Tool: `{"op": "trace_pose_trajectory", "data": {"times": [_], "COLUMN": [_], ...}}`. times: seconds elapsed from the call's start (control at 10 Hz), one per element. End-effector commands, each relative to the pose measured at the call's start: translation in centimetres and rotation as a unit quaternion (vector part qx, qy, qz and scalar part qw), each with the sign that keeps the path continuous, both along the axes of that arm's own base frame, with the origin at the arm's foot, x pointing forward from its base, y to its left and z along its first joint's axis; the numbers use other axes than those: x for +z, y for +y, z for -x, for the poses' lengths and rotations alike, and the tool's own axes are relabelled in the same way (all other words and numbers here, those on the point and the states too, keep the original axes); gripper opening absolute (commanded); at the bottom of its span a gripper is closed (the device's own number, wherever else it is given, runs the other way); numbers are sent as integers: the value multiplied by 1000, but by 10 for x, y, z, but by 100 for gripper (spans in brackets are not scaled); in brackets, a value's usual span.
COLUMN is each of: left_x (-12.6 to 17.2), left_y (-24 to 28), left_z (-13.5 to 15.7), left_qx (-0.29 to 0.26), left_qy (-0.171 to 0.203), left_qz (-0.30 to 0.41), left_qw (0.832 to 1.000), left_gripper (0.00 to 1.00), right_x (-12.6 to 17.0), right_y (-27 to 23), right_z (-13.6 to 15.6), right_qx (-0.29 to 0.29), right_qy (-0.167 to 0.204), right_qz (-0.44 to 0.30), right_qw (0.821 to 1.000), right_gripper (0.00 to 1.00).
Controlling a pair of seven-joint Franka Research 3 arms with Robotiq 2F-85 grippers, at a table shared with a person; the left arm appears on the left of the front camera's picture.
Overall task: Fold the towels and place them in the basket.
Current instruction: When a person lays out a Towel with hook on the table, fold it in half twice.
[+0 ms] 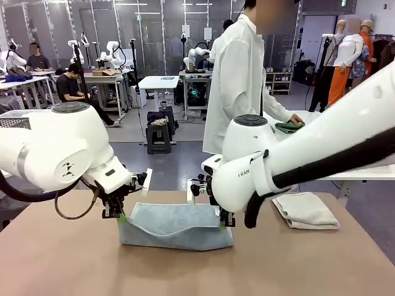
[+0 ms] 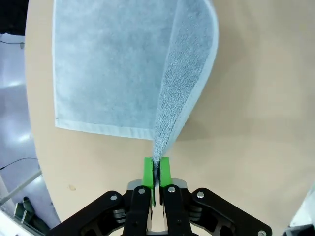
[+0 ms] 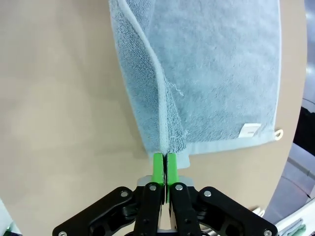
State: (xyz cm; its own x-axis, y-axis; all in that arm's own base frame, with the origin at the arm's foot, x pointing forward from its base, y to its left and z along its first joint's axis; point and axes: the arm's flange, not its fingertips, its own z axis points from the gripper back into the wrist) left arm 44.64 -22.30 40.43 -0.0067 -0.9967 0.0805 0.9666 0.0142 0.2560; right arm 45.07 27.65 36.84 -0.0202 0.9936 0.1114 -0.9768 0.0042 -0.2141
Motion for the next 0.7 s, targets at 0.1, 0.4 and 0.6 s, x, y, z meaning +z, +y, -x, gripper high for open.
{"op": "trace_pose_trajectory", "data": {"times": [0.1,0.4,0.6], "left_x": [-5,-6,-9], "left_y": [-1,4,-3], "left_z": [-55,-104,-136], "left_qx": [15,10,2], "left_qy": [17,32,41], "left_qz": [-14,6,3], "left_qw": [1000,999,999], "left_gripper": [6,6,6], "right_x": [-4,-3,-1], "right_y": [5,-2,-7], "right_z": [-48,-96,-121], "right_qx": [5,2,-1], "right_qy": [29,30,18], "right_qz": [19,48,57], "right_qw": [999,998,998], "right_gripper": [3,3,3]}}
